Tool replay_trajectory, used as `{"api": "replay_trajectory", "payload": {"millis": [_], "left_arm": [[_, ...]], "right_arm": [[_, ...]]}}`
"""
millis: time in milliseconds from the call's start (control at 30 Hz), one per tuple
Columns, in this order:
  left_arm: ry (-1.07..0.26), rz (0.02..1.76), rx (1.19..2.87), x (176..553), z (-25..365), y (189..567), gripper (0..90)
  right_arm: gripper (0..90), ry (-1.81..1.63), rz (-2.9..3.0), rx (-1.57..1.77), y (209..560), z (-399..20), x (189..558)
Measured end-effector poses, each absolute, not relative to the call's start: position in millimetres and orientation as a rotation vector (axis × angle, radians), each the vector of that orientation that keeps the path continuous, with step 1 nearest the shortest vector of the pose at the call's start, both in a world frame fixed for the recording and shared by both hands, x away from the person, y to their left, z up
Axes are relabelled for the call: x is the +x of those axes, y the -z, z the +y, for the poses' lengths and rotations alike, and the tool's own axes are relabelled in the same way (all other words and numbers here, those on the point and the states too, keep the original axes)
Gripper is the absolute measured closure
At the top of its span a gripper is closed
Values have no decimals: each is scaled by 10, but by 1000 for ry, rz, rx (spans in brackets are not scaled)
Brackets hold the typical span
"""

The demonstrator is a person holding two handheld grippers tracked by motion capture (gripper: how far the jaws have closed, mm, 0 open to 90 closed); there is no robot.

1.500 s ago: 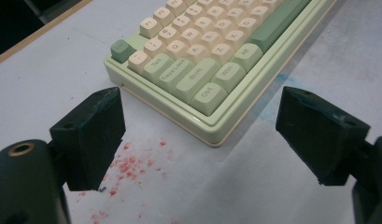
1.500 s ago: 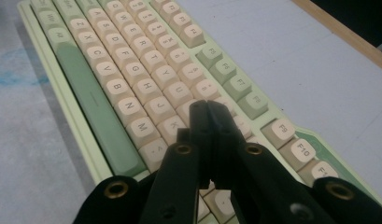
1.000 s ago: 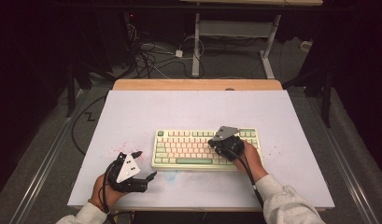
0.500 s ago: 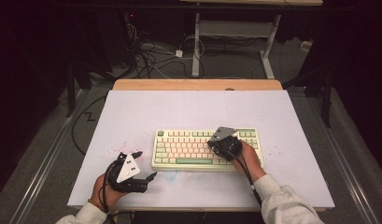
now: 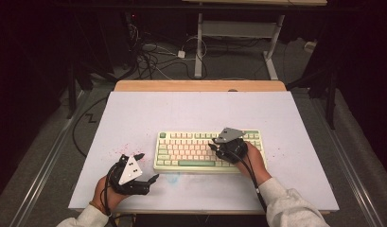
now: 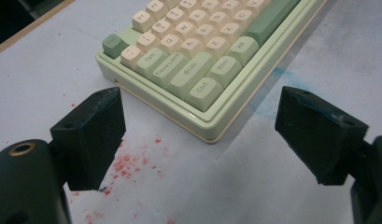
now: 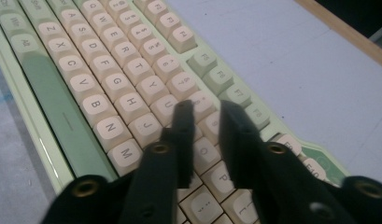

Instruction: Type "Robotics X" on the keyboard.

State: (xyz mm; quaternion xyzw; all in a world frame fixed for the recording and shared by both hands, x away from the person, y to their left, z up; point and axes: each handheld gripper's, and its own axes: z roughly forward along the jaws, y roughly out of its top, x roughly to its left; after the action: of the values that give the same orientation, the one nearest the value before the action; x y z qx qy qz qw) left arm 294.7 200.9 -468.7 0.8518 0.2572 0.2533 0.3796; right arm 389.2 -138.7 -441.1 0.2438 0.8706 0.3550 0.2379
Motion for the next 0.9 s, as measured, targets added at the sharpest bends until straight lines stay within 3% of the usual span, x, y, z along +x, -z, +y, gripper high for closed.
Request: {"api": "replay_trajectory", "payload": {"millis": [367, 467, 900], "left_arm": [[-648, 656, 2177, 2945, 2014, 4685, 151], [-649, 657, 2177, 2945, 2014, 4684, 151], [-656, 661, 2175, 2940, 2024, 4674, 152]], "right_arm": [[318, -1107, 2308, 679, 4317, -1479, 3827], [245, -1128, 2281, 676, 4290, -1504, 3801], [175, -1220, 2182, 632, 4146, -1637, 3600]]}}
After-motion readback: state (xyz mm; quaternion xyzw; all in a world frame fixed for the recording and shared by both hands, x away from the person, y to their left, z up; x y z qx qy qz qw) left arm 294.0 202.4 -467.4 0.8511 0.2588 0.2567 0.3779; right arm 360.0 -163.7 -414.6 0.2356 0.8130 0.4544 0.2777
